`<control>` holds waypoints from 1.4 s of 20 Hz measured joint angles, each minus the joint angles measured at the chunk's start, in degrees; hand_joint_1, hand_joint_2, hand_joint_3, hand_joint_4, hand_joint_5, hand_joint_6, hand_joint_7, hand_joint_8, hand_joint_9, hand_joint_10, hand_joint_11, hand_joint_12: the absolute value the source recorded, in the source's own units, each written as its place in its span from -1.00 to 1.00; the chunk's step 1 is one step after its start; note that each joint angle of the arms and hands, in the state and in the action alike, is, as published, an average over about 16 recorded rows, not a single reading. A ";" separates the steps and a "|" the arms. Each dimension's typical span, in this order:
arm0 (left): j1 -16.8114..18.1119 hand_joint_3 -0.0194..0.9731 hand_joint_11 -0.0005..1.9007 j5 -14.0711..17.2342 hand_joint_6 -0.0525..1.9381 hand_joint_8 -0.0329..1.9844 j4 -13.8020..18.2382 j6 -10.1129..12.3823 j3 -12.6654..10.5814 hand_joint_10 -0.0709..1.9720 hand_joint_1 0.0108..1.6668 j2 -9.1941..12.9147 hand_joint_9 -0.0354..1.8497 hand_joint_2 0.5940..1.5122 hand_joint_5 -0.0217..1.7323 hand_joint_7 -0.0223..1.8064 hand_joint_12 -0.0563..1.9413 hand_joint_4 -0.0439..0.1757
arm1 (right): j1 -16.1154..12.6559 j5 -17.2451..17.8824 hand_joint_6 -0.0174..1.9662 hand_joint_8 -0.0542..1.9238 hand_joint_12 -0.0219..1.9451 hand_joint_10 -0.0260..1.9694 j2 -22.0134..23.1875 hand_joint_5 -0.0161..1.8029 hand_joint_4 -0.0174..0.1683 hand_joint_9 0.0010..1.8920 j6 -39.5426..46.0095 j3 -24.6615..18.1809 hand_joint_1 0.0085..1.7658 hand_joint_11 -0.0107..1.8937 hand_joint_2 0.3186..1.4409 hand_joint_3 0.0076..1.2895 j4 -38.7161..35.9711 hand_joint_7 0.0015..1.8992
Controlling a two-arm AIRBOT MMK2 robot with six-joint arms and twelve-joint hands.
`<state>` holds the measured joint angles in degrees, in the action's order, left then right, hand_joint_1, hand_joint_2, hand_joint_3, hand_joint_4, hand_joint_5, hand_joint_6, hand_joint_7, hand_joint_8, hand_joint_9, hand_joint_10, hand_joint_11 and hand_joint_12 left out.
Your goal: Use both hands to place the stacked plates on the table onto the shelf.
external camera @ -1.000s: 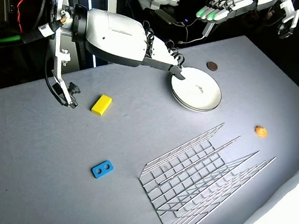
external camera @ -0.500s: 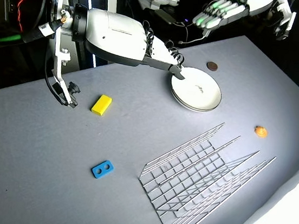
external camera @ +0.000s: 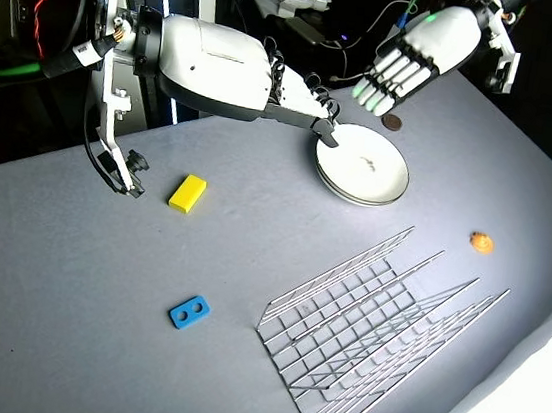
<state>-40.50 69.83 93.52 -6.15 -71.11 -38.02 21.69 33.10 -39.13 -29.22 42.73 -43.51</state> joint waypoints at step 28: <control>-17.10 -0.95 -0.98 -18.05 -0.94 -0.97 -12.85 -1.74 -3.80 -0.93 -0.99 -5.94 -0.91 0.17 -0.85 -0.88 -0.96 -0.62 | 0.01 -0.05 -0.96 -0.93 -0.47 -0.97 -0.82 -0.70 -0.75 -0.77 -1.42 -0.70 -0.37 -0.97 0.48 -0.99 0.12 -0.75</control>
<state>-57.60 51.78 80.67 -7.89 -74.91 -43.96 21.70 33.05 -39.95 -30.64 42.03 -43.40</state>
